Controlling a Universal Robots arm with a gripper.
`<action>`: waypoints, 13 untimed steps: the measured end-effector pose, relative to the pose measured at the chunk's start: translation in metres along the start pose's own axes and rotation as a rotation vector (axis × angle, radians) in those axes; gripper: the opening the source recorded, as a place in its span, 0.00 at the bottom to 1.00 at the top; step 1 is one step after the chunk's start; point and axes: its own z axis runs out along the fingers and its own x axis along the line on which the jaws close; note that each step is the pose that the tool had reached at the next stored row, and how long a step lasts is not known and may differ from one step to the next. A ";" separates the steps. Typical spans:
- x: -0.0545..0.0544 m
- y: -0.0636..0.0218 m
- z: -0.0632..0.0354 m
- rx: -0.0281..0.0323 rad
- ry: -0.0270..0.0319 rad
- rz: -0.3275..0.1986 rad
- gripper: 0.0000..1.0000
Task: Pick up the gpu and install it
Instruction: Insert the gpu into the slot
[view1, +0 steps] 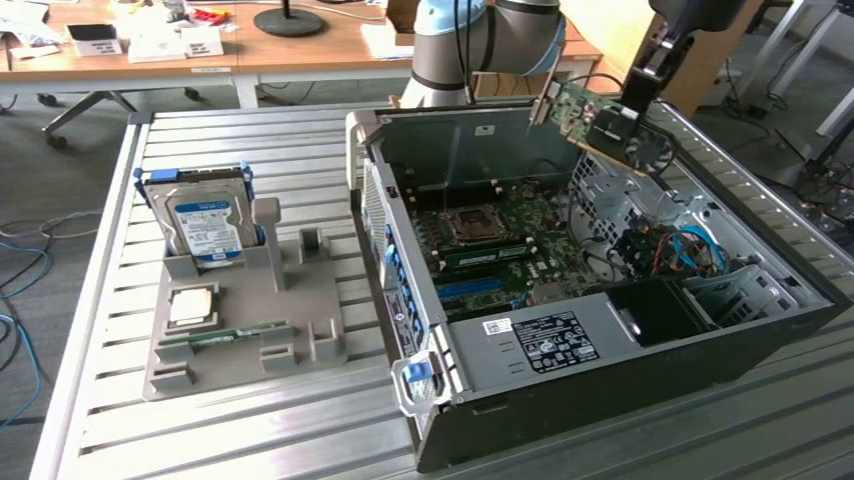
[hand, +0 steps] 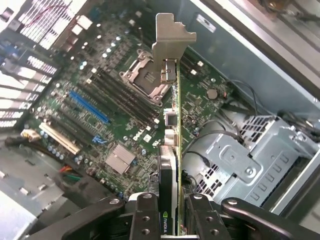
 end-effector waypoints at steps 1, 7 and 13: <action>0.000 0.0000 0.0000 -0.0003 0.0007 -0.014 0.27; 0.000 0.0000 0.0001 -0.0023 0.0047 -0.097 0.27; 0.000 0.0000 0.0002 -0.0041 0.0086 -0.175 0.27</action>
